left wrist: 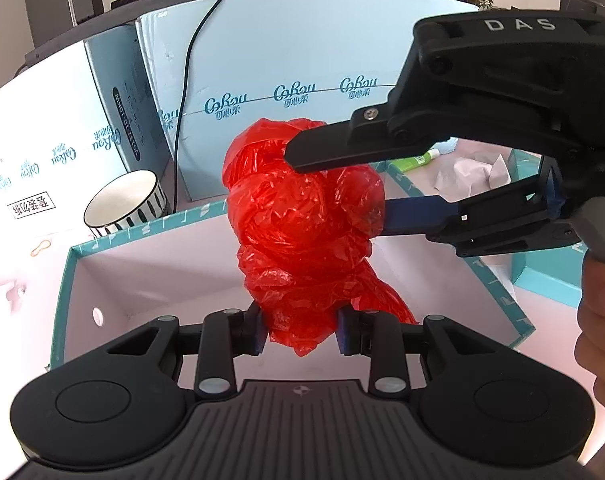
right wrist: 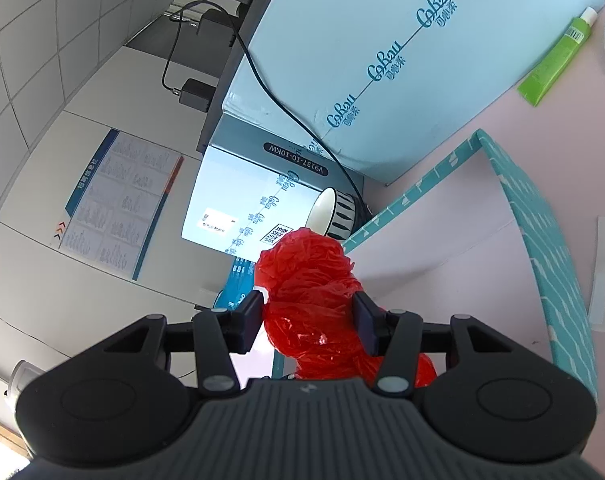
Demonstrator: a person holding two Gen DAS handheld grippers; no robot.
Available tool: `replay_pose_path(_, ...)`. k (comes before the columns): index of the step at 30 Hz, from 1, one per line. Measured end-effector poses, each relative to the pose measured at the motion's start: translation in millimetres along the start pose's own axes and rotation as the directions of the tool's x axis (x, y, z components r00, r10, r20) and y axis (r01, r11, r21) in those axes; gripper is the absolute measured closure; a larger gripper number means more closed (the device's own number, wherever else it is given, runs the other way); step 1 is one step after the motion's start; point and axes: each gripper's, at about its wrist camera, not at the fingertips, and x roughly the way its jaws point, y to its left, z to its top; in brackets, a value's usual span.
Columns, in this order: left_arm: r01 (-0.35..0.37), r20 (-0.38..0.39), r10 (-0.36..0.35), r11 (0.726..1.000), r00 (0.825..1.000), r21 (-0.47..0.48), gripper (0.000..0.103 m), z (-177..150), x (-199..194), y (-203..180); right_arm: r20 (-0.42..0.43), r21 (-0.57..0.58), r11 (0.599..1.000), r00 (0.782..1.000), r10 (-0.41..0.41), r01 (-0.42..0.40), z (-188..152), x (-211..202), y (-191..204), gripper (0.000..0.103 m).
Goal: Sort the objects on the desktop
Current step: 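Carry the red bag with both tools over the open teal box, then lower the red bag with both tools into the teal box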
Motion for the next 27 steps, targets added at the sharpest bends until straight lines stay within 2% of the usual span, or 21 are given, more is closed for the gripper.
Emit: replay_pose_path(27, 0.008, -0.039, -0.008, 1.000, 0.999, -0.004, 0.075, -1.2, 14.7, 1.5, -0.033, 0.027, 0.999, 0.999, -0.025, 0.026, 3.2, 9.7, -8.5, 0.050)
